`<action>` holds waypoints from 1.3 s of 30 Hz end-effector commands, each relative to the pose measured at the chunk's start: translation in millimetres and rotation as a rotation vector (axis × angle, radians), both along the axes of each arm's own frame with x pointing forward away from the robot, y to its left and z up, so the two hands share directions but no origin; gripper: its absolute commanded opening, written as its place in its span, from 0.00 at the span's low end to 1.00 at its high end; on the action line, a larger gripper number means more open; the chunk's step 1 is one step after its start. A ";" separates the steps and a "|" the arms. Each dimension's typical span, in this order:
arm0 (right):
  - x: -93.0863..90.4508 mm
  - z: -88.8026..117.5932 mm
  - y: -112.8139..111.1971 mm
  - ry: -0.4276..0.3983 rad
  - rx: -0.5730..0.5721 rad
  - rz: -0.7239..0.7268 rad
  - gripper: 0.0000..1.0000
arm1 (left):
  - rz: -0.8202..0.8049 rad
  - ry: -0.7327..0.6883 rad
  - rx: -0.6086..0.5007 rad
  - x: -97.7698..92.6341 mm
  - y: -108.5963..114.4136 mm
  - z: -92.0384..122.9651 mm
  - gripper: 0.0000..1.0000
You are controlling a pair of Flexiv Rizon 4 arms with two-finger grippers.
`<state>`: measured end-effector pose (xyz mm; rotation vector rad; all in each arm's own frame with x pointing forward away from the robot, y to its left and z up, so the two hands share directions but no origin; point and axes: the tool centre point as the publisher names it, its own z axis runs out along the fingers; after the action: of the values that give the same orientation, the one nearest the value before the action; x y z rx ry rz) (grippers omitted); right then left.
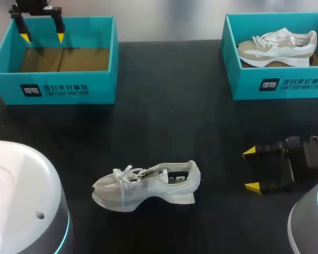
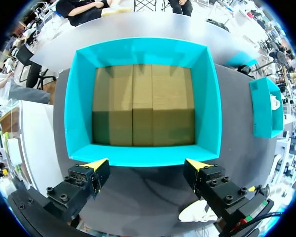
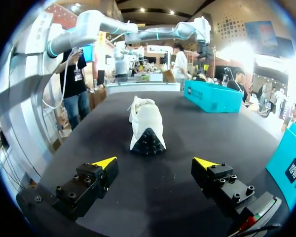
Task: Take the shoe out of the shoebox, open the shoe tongue, remove and reinsert the insole, then place the shoe into the shoebox
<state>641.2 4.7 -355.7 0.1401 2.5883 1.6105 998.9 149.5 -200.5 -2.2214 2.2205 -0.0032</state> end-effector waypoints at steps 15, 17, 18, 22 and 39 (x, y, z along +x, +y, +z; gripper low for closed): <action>5.4 -33.6 24.0 0.035 0.058 0.054 1.00 | 0.000 0.001 0.000 0.4 0.2 0.2 1.00; 5.8 -38.5 29.4 0.038 0.066 0.055 1.00 | 0.000 0.001 0.000 0.4 0.2 0.2 1.00; 5.5 -39.9 31.7 0.036 0.084 0.056 1.00 | 0.000 0.001 0.000 0.4 0.2 0.2 1.00; 5.2 -42.5 37.7 0.036 0.097 0.051 1.00 | 0.000 0.001 0.000 0.4 0.2 0.2 1.00; 3.8 -55.4 76.6 0.109 0.153 0.014 1.00 | 0.000 0.001 0.000 0.4 0.2 0.2 1.00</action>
<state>642.2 72.0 -406.0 0.2195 2.5452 1.8606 998.9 149.5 -200.4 -2.2214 2.2204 -0.0031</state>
